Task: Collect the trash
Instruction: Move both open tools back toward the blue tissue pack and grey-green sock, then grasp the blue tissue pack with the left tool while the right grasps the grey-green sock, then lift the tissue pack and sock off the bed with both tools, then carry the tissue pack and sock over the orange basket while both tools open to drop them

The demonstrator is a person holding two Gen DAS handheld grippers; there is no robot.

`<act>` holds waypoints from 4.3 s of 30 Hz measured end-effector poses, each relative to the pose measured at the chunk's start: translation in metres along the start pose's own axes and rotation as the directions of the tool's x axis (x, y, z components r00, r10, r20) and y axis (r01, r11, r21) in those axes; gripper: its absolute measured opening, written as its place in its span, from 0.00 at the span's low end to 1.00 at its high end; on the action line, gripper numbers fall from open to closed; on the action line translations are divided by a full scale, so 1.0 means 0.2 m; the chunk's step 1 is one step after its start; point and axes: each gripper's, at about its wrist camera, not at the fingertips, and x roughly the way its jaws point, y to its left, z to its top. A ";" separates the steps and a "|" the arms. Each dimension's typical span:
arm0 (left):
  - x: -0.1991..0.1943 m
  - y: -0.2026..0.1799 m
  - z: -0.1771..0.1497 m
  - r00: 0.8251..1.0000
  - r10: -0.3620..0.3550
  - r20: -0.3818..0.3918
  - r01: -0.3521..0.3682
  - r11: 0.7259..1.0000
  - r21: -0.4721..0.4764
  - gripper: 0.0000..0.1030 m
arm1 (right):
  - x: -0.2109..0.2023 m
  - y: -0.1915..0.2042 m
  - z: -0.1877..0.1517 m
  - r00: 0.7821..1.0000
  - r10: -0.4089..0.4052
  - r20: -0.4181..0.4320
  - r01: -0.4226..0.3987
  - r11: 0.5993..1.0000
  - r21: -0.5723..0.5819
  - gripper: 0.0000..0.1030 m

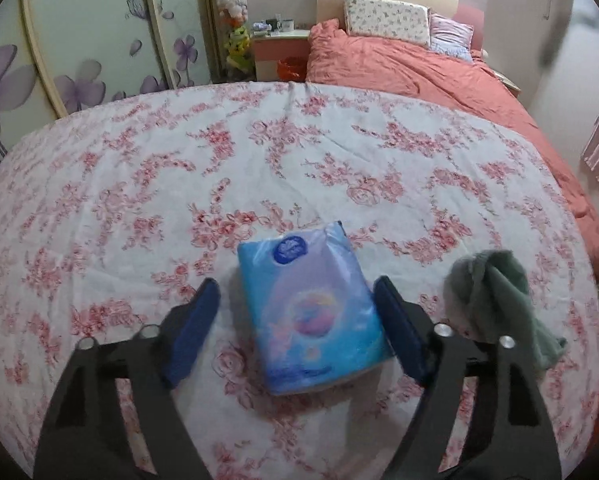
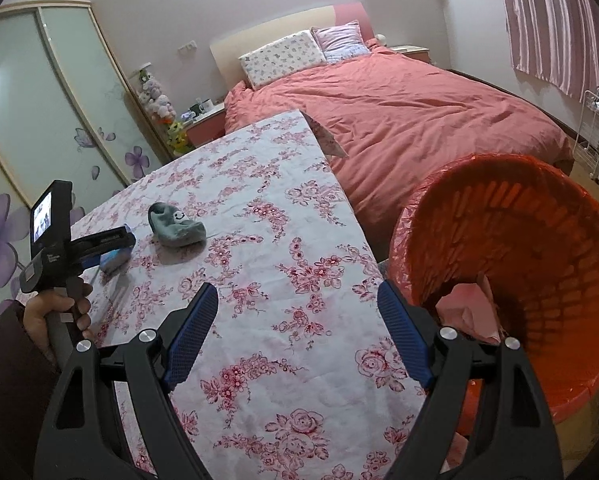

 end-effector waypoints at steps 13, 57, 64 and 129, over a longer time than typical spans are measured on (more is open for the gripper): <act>-0.19 0.35 -0.26 0.999 -0.024 0.039 0.018 0.990 0.141 0.51 | 0.13 0.28 0.03 1.000 0.017 0.000 -0.017 0.994 -0.108 0.79; -0.22 0.39 -0.34 0.995 -0.095 0.034 0.090 0.988 0.127 0.59 | 0.42 0.51 -0.02 0.990 -0.095 -0.105 0.073 0.978 -0.197 0.14; -0.22 0.42 -0.34 0.996 -0.087 0.032 0.083 0.991 0.104 0.62 | 0.42 0.47 -0.01 0.992 -0.052 -0.112 0.034 0.987 -0.158 0.15; -1.16 -1.24 -0.68 0.750 -0.661 0.018 0.559 0.649 0.516 0.49 | -0.57 -0.54 0.13 0.937 -0.151 0.316 0.076 0.969 0.237 0.08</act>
